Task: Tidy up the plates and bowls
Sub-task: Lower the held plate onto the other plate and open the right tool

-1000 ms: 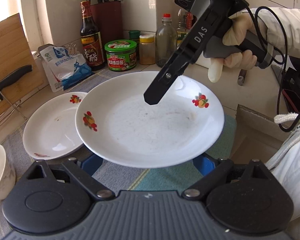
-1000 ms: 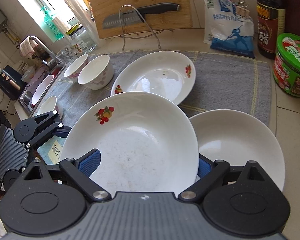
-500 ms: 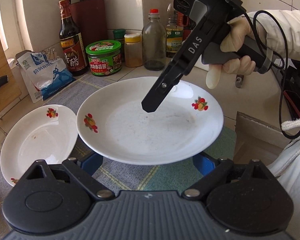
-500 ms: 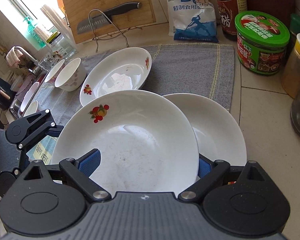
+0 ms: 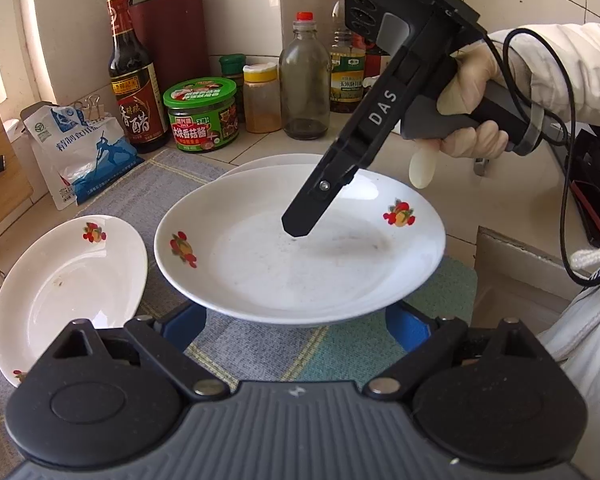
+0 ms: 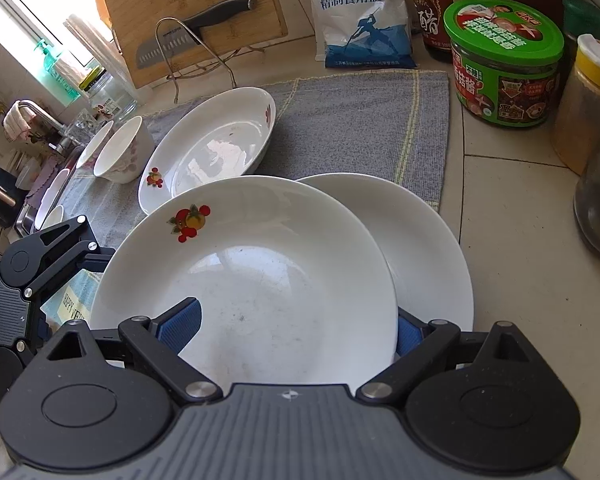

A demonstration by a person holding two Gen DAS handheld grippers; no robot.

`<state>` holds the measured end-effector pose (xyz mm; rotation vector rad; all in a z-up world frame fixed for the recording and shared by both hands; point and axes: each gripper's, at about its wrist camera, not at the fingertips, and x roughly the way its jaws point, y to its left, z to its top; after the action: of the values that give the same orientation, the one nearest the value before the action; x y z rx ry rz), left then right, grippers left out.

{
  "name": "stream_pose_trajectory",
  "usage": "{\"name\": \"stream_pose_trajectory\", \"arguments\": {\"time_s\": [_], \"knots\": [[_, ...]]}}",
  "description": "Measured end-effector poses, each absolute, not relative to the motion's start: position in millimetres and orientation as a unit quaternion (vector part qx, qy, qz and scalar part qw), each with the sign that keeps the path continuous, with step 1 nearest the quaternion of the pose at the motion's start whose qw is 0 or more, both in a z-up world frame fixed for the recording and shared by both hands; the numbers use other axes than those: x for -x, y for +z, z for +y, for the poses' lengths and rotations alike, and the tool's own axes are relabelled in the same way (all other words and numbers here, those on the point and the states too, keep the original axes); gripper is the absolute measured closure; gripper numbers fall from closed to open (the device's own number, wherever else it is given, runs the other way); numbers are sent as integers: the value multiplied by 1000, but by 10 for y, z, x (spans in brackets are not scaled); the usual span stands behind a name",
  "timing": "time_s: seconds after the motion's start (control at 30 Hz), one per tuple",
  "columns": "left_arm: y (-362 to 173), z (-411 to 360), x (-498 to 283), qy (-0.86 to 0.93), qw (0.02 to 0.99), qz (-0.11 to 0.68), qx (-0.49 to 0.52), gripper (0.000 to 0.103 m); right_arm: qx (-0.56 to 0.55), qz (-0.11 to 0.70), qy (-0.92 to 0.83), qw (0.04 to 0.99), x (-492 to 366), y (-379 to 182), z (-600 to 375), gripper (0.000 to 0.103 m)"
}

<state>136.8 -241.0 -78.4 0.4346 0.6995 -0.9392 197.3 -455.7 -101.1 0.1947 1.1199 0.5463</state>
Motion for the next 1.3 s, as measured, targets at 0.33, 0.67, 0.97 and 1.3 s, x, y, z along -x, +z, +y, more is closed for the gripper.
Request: {"name": "stream_pose_trajectory", "arguments": {"time_s": [0.33, 0.67, 0.97, 1.3], "knots": [[-800, -2406, -1406, -435, 814, 326, -204, 7, -93, 526, 243, 810, -1952, -1023, -4625, 5], [-827, -2422, -1413, -441, 813, 319, -205, 7, -93, 529, 230, 812, -1851, -982, -4695, 5], [-863, -2467, -1469, -441, 815, 303, -220, 7, -101, 521, 212, 820, -1718, -906, -4758, 4], [-912, -2441, -1494, -436, 820, 310, -204, 7, -86, 524, 192, 825, -1632, -817, -4701, 3]]}}
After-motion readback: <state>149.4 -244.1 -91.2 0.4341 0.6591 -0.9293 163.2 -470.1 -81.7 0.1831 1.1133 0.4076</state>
